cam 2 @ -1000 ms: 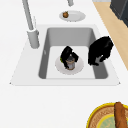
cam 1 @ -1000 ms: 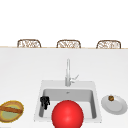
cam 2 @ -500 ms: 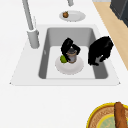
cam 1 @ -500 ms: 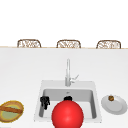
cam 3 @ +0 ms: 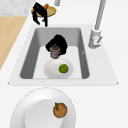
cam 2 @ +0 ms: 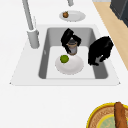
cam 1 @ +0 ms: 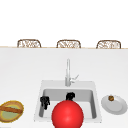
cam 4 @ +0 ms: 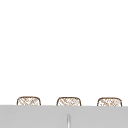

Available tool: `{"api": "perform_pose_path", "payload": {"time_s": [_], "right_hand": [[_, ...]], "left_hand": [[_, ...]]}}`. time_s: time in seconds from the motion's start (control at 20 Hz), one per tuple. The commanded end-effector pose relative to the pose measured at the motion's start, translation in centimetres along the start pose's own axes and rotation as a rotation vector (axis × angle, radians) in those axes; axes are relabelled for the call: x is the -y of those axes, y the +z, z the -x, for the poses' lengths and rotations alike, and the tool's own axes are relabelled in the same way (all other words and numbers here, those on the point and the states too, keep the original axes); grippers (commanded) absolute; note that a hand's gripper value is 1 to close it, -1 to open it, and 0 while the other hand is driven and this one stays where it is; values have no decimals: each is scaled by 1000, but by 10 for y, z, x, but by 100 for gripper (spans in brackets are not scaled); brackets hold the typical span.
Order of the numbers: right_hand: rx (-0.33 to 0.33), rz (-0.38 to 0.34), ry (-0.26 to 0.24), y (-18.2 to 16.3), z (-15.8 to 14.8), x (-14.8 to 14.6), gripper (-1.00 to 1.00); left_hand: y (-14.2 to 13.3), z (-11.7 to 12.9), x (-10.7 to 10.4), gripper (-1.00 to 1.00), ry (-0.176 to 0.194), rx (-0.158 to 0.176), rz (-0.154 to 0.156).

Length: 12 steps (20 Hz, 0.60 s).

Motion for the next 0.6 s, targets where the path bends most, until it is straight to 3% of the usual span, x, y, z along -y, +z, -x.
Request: {"api": "perform_pose_path", "payload": {"time_s": [0.0, 0.55], "right_hand": [[-7, 11, -6, 22, 8, 9, 100], [-20, 95, -25, 86, 14, -6, 100]], "left_hand": [[0, 0, 0, 0, 0, 0, 0], [0, 0, 0, 0, 0, 0, 0]]}}
